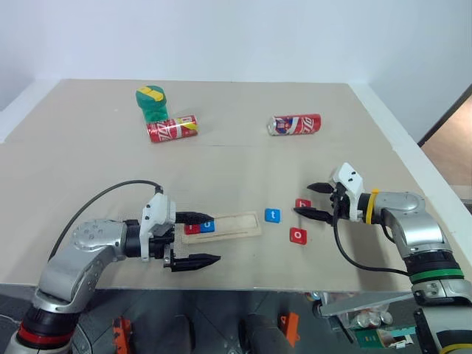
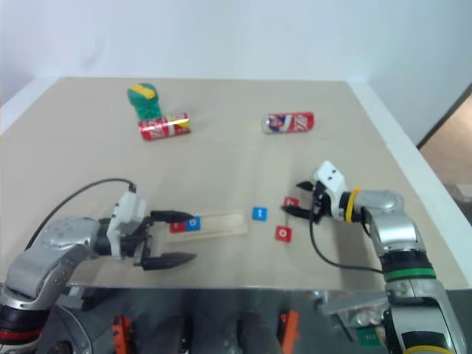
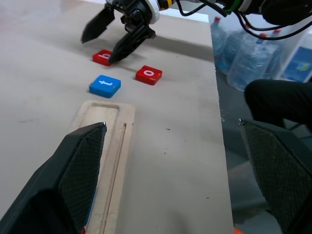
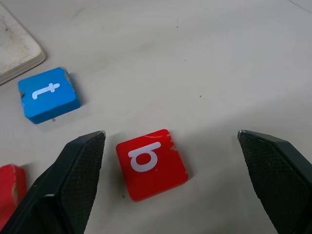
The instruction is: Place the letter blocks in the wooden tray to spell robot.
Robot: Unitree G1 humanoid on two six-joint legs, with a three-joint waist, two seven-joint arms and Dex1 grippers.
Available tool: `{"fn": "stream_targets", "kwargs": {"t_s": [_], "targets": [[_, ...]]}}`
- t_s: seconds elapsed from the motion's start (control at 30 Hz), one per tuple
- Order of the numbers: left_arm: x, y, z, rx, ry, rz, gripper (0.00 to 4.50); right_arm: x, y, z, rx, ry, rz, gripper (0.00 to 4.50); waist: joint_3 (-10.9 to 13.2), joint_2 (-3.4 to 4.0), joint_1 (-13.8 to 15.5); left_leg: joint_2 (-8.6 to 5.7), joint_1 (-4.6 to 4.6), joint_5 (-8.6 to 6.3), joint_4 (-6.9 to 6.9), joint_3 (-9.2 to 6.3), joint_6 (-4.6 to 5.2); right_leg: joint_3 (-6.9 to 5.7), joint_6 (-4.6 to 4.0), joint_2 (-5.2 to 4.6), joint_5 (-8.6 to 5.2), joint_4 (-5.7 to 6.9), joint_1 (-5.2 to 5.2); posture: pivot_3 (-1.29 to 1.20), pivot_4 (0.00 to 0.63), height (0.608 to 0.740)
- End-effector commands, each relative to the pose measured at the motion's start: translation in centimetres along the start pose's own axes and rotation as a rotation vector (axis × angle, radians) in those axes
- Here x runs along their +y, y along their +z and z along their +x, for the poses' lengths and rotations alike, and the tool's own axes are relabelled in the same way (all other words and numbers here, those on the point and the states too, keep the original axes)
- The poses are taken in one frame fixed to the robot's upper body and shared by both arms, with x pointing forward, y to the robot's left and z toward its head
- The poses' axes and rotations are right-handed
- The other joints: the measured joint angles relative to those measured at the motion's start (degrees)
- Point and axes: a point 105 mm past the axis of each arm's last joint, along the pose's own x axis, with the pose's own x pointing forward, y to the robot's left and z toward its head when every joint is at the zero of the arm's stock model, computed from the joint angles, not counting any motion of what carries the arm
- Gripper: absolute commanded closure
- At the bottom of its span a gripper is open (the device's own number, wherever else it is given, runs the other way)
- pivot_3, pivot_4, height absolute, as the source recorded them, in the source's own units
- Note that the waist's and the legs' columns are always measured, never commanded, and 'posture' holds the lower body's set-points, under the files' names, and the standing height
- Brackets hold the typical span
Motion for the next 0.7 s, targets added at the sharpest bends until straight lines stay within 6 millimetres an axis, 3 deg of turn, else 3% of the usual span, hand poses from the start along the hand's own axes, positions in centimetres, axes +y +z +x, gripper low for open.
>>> {"fn": "stream_targets", "kwargs": {"t_s": [0.03, 0.13, 0.23, 0.27, 0.47, 0.6, 0.7], "targets": [[-0.7, 0.8, 0.1, -0.026, 0.036, 0.071, 0.02, -0.3, 0.5, -0.6, 0.006, -0.003, -0.031, 0.0, 0.0, 0.0, -0.01, 0.0, 0.05, 0.01, 0.0, 0.05, -0.01, 0.03, -0.01, 0.0, 0.01, 0.0, 0.03, 0.0, 0.15, 0.74], [-0.8, 0.9, 0.4, -0.047, 0.061, 0.082, 0.02, -0.2, -0.2, 0.0, 0.016, -0.004, -0.026, 0.0, 0.0, 0.0, -0.01, 0.0, 0.11, 0.01, 0.01, 0.11, -0.01, 0.07, -0.01, -0.01, 0.02, 0.0, 0.05, 0.0, 0.15, 0.74], [-1.1, 0.9, 0.8, -0.05, 0.07, 0.085, 0.0, 0.0, -0.5, 0.2, 0.017, -0.008, -0.018, 0.73, 0.0, 0.0, -0.01, 0.0, 0.12, 0.01, 0.0, 0.13, -0.01, 0.09, -0.01, 0.0, 0.02, 0.0, 0.04, 0.0, 0.15, 0.74], [-1.1, 0.8, 0.9, -0.049, 0.075, 0.083, 0.0, 0.1, -0.6, 0.3, 0.015, -0.007, -0.022, 1.25, 0.0, 0.0, -0.01, 0.0, 0.12, 0.01, -0.01, 0.15, -0.01, 0.11, 0.0, 0.0, 0.01, 0.0, 0.04, 0.0, 0.15, 0.74], [-1.2, 0.7, 1.3, -0.052, 0.096, 0.069, 0.0, 0.9, -1.2, 0.4, 0.022, 0.005, -0.024, 3.26, 0.0, 0.0, -0.01, 0.0, 0.14, 0.01, -0.02, 0.13, -0.01, 0.09, 0.0, 0.0, 0.01, 0.0, 0.06, 0.0, 0.15, 0.74], [-0.8, 0.9, 1.3, -0.076, 0.164, 0.045, 0.0, 1.6, -1.7, 0.3, 0.042, -0.027, 0.025, 3.3, -0.01, -0.01, -0.01, 0.0, 0.25, 0.02, -0.01, 0.14, -0.03, 0.1, 0.02, -0.02, 0.01, 0.0, 0.2, 0.0, 0.15, 0.74], [-0.6, 0.6, 1.2, -0.075, 0.231, 0.063, 0.0, 2.1, 0.0, 0.4, -0.015, -0.06, 0.024, 3.3, -0.01, -0.02, -0.01, 0.01, 0.28, 0.02, -0.08, 0.11, -0.03, 0.1, 0.01, -0.01, -0.01, -0.01, 0.2, 0.0, 0.15, 0.74]]}}
